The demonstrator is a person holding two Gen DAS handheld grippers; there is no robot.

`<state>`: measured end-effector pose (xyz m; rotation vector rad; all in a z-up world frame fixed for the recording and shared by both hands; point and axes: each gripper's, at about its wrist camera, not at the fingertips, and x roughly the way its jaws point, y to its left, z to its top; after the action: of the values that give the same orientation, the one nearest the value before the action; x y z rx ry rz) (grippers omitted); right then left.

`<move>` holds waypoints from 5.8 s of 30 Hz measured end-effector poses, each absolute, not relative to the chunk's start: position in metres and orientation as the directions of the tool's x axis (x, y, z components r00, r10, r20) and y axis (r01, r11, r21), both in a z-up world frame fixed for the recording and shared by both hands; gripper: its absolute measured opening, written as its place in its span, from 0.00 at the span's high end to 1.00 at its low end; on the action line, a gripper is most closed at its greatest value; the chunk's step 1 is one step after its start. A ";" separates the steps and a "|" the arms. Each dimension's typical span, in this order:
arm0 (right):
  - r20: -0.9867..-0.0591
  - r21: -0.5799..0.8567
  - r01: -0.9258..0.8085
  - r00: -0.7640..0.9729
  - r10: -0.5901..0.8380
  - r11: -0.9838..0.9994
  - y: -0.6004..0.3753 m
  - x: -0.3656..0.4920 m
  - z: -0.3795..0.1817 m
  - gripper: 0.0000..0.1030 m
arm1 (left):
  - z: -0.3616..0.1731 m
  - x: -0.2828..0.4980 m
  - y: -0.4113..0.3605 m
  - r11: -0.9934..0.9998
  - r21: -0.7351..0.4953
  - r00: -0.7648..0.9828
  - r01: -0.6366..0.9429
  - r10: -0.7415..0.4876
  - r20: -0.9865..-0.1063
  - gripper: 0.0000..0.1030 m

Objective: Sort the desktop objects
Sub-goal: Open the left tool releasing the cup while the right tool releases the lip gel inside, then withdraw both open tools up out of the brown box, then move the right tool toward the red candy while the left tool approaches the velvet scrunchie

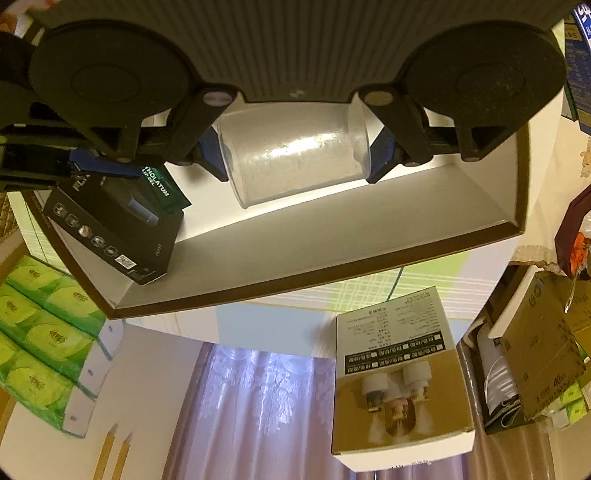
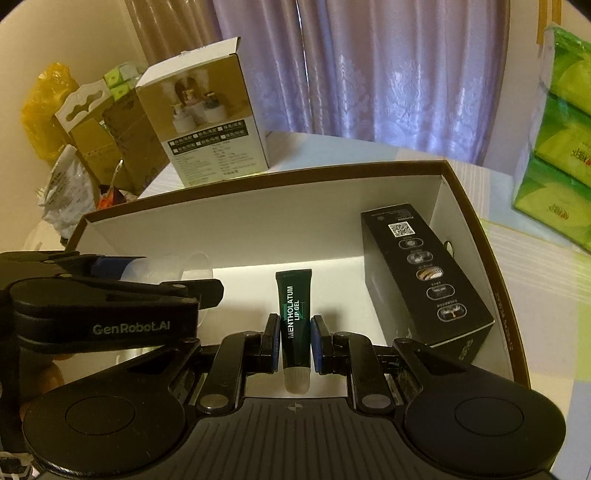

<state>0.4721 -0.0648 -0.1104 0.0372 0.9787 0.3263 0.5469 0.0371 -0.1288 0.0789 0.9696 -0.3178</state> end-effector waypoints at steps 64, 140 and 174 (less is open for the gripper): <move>-0.731 0.133 -0.331 0.603 0.318 0.934 -0.053 0.433 -0.082 0.04 | -0.086 0.508 0.062 0.960 0.074 0.645 0.269 -0.122 -0.754 0.04; -0.696 0.178 -0.393 0.598 0.398 0.902 -0.153 0.151 -0.033 0.02 | -0.032 0.175 0.041 0.985 0.054 0.661 0.164 -0.069 -0.747 0.01; -0.822 0.198 -0.294 0.469 0.322 0.935 -0.182 0.127 -0.099 0.02 | -0.090 0.161 0.020 0.974 0.069 0.530 0.218 -0.059 -0.846 0.01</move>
<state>0.1267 -0.1816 -0.0990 0.0295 1.0142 0.3775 0.1611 0.0201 -0.0897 0.1740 0.9996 -0.1659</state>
